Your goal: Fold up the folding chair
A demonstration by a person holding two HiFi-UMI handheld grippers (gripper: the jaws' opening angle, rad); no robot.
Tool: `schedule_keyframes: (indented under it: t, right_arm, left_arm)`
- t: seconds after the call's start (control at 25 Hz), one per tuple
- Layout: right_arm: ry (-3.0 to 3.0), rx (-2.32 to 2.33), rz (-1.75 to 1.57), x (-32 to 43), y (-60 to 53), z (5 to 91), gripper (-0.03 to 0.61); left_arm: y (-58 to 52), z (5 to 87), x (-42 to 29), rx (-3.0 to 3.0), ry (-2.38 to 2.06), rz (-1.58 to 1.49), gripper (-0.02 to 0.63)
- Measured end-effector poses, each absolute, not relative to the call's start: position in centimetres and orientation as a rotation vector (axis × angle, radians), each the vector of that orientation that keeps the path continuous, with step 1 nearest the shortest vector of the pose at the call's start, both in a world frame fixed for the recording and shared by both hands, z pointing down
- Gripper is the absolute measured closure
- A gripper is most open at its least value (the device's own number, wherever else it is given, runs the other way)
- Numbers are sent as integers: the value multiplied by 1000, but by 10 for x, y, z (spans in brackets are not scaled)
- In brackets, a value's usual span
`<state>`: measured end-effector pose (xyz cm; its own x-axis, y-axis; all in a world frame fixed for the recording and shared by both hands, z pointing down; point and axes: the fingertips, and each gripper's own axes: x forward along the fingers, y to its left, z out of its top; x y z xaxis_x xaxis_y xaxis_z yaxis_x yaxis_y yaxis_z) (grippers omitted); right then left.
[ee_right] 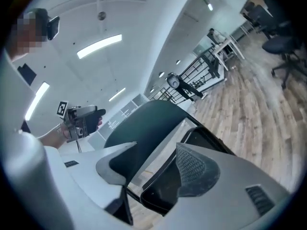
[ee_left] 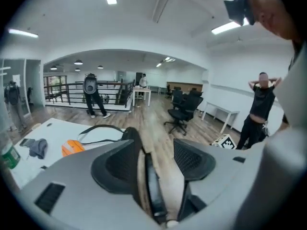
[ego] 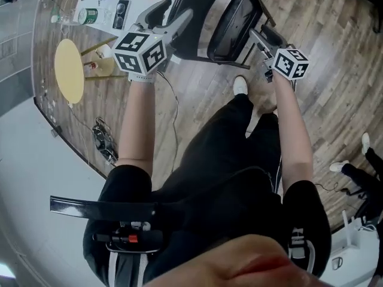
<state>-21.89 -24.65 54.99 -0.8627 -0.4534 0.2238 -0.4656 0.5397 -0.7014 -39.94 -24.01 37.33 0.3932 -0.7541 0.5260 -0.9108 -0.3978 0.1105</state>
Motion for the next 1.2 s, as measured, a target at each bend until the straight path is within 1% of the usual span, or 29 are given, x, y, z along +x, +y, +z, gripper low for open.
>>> schedule_keyframes:
  t: [0.2, 0.4, 0.52, 0.56, 0.6, 0.64, 0.68, 0.72, 0.76, 0.96, 1.2]
  right_arm:
    - [-2881, 782, 882, -157, -197, 427, 347]
    - [-2989, 738, 620, -109, -134, 318, 347]
    - [-3013, 725, 473, -86, -103, 271, 350]
    - [-3028, 720, 439, -81, -93, 257, 355]
    - [-3044, 720, 415, -75, -84, 244, 386]
    - [-3060, 722, 397, -69, -75, 234, 431]
    - [-3073, 728, 379, -64, -67, 225, 492]
    - [-3082, 737, 359, -59, -60, 217, 536]
    - [-3088, 746, 337, -55, -55, 211, 568]
    - [-3085, 740, 252, -44, -38, 198, 568]
    - [-3083, 739, 198, -38, -39, 187, 568]
  left_arm:
    - [-178, 331, -287, 2428, -1209, 293, 357]
    - [-112, 285, -193, 2621, -1048, 310, 359]
    - [-85, 254, -156, 2697, -990, 269, 359]
    - [-80, 243, -148, 2723, -997, 244, 371]
    - [-75, 233, -141, 2749, -1013, 212, 435]
    - [-70, 225, -135, 2769, -1031, 176, 531]
    - [-65, 219, -129, 2782, -1041, 142, 583]
    - [-61, 214, -122, 2791, -1039, 119, 602]
    - [-56, 212, -114, 2800, -1028, 110, 609]
    - [-41, 203, -83, 2842, -988, 95, 609]
    - [-46, 189, -76, 2851, -1005, 62, 609]
